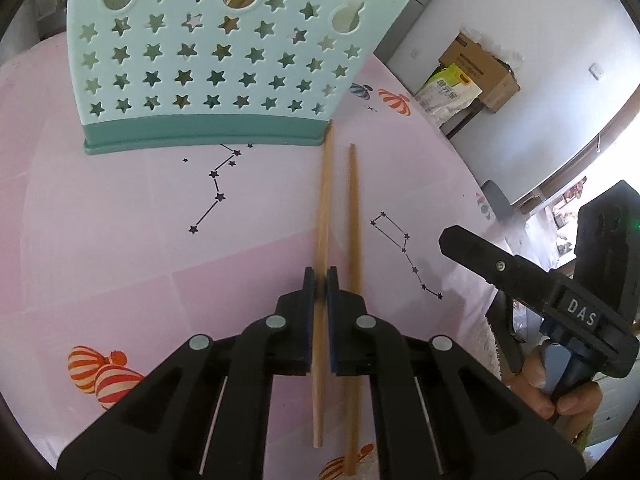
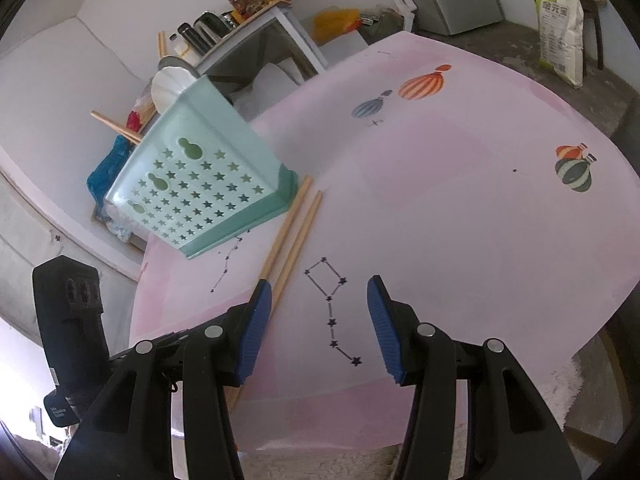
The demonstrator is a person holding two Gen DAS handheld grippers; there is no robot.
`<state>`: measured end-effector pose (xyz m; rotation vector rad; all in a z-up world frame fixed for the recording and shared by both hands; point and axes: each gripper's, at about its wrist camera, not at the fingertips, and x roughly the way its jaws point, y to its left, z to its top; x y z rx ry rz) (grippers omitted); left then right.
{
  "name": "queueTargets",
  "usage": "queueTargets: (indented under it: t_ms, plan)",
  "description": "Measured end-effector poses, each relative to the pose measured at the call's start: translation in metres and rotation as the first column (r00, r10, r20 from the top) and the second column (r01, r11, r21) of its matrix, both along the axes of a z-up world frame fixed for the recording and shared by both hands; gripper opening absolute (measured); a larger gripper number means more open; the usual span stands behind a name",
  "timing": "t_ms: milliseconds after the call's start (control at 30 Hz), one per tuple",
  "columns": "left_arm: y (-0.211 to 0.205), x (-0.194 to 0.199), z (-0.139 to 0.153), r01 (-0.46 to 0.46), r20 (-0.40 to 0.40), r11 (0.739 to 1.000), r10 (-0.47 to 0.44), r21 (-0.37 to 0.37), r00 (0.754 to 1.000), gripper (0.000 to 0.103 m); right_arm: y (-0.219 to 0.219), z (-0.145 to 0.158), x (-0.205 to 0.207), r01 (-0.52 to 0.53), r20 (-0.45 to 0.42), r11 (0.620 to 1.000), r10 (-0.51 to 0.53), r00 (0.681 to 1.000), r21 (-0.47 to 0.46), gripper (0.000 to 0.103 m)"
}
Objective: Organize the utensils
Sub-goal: 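Position both open grippers over the last chopsticks beside the holder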
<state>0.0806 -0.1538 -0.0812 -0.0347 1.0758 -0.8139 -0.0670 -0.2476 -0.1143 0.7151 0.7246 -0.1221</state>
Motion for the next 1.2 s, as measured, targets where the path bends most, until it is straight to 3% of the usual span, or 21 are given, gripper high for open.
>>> queueTargets:
  t_ms: [433, 733, 1200]
  plan:
    - [0.022, 0.011, 0.006, -0.022, 0.173, 0.996, 0.006, 0.089, 0.985, 0.006, 0.004, -0.003, 0.007, -0.009, -0.024, 1.000, 0.009, 1.000, -0.017, 0.049]
    - [0.039, 0.017, 0.005, -0.031, 0.174, 0.997, 0.018, 0.073, 0.985, 0.007, 0.034, 0.002, 0.034, -0.083, -0.065, 0.987, 0.074, 0.995, -0.136, 0.049]
    - [0.065, 0.026, 0.006, -0.072, 0.152, 0.996, 0.064, 0.043, 0.986, 0.007, 0.083, 0.001, 0.063, -0.180, -0.135, 0.922, 0.142, 0.981, -0.342, 0.049]
